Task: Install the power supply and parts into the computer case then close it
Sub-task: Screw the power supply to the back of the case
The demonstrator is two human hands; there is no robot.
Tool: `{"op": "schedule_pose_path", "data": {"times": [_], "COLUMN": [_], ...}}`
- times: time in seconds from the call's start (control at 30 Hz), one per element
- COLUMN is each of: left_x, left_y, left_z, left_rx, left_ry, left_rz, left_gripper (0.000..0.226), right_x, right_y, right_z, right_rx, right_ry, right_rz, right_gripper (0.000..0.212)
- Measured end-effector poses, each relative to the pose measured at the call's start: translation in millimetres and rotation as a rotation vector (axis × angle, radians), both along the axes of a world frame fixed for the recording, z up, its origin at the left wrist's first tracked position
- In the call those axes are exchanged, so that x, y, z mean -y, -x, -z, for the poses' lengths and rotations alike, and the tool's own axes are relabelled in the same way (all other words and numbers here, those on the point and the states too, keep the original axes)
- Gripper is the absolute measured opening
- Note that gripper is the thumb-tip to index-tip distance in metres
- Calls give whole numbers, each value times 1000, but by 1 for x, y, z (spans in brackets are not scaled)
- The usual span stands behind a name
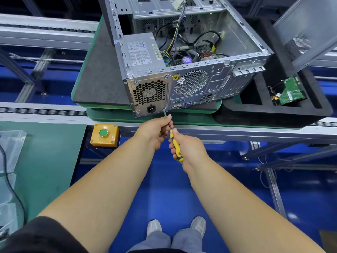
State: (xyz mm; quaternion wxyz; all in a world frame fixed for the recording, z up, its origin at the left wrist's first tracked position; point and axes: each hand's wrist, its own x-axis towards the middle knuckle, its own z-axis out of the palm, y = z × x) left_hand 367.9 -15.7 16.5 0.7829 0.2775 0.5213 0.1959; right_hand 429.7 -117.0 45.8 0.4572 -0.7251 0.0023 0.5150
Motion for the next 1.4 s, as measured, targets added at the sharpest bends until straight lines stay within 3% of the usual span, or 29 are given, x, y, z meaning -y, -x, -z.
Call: {"op": "schedule_pose_path", "data": {"times": [0.13,0.23,0.3,0.47,0.57,0.67,0.77,0.83,0.9,1.07,1.23,1.4], "left_x": [-1,-1,0,5,8,8,5,3,2,2,-1,-1], "left_y": [-1,-4,-6,-2,3,5,3,1,-1,-6,-8,-6], "left_z": [2,2,1,-3,-3,-4,-6,-5,-3,-3,-3,-2], "left_rx": [-51,-69,-66,35,110,89,11,-23,-31,-53,-126,-50], "left_ry": [20,17,7,0,-12,-40,-46,-39,-29,-37,5,16], "left_rz": [34,19,2,-16,-3,-10,-3,6,0,-12,-6,-14], "left_gripper": [44,44,34,17,17,15,13,15,16,25,36,22], "right_x": [-4,0,4,6,3,3,5,7,8,8,6,9], "right_y": [-4,-11,-12,-8,-6,-1,-2,-4,-5,-2,-5,-6], "right_z": [-2,0,1,3,2,3,2,2,2,7,6,5], "right_rx": [-282,-373,-320,92,92,-63,-394,-468,-417,28,-162,-200], "right_ry": [31,-15,-58,-19,-21,-45,-120,-146,-150,-51,-41,-140], "right_rz": [24,18,0,-84,-72,-43,41,43,16,-86,-4,49], "right_gripper": [50,49,49,29,30,38,38,39,45,35,54,30]}}
